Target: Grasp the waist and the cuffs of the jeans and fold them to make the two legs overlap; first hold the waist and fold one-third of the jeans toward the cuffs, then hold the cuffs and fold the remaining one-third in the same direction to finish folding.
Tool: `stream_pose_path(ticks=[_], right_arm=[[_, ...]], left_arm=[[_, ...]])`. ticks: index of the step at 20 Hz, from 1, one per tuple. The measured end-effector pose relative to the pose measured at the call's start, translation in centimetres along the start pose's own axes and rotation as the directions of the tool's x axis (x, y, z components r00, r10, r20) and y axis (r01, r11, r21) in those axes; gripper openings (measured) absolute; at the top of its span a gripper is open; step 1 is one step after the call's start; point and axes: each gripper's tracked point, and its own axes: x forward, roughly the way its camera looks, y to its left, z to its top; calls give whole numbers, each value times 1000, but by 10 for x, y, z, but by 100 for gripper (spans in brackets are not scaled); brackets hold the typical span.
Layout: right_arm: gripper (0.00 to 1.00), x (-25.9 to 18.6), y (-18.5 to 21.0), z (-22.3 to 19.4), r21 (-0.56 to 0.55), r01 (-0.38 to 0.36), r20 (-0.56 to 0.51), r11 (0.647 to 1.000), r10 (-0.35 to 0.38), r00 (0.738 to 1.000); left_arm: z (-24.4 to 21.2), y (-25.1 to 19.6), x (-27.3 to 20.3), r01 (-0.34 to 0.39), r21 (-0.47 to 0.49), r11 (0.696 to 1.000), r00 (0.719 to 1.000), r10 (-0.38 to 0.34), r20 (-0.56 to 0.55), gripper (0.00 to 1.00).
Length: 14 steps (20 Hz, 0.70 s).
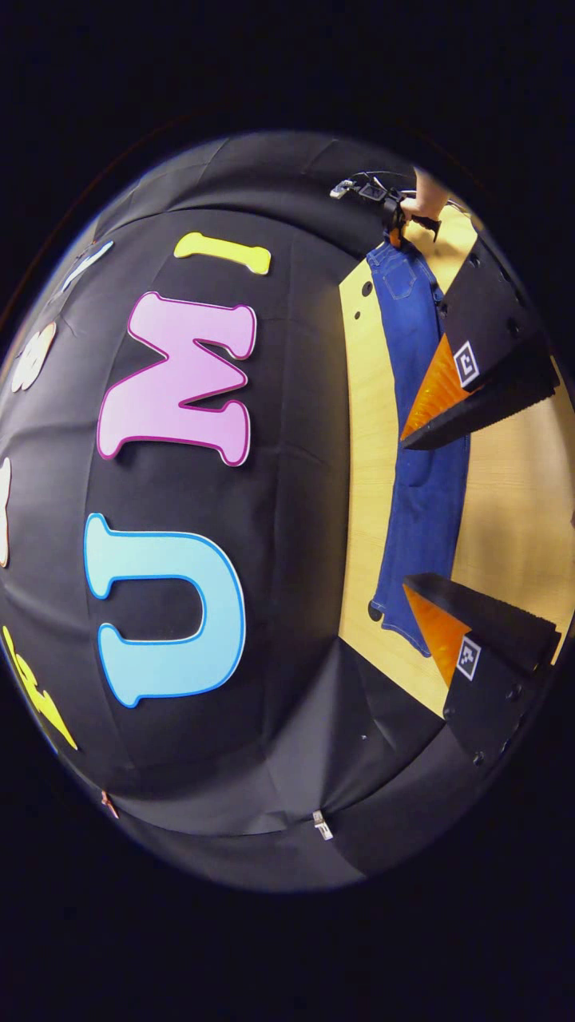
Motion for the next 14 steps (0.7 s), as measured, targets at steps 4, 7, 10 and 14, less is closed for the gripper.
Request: stream_pose_path(ticks=[4,7,10,14], right_arm=[[8,-18,10,16,-69,-36,26,997,38,999],[8,-49,37,46,-184,-81,82,980,97,992],[8,-89,80,77,-264,-152,149,952,196,969],[7,-168,111,103,-372,-258,219,892,354,909]], left_arm=[[-20,13,-3,-28,-31,999,999,27,-28,97],[-30,21,-3,-41,-65,997,998,38,-39,97],[-38,23,-1,-51,-91,995,998,47,-40,98],[-61,30,-5,-70,-149,986,996,61,-60,98]])
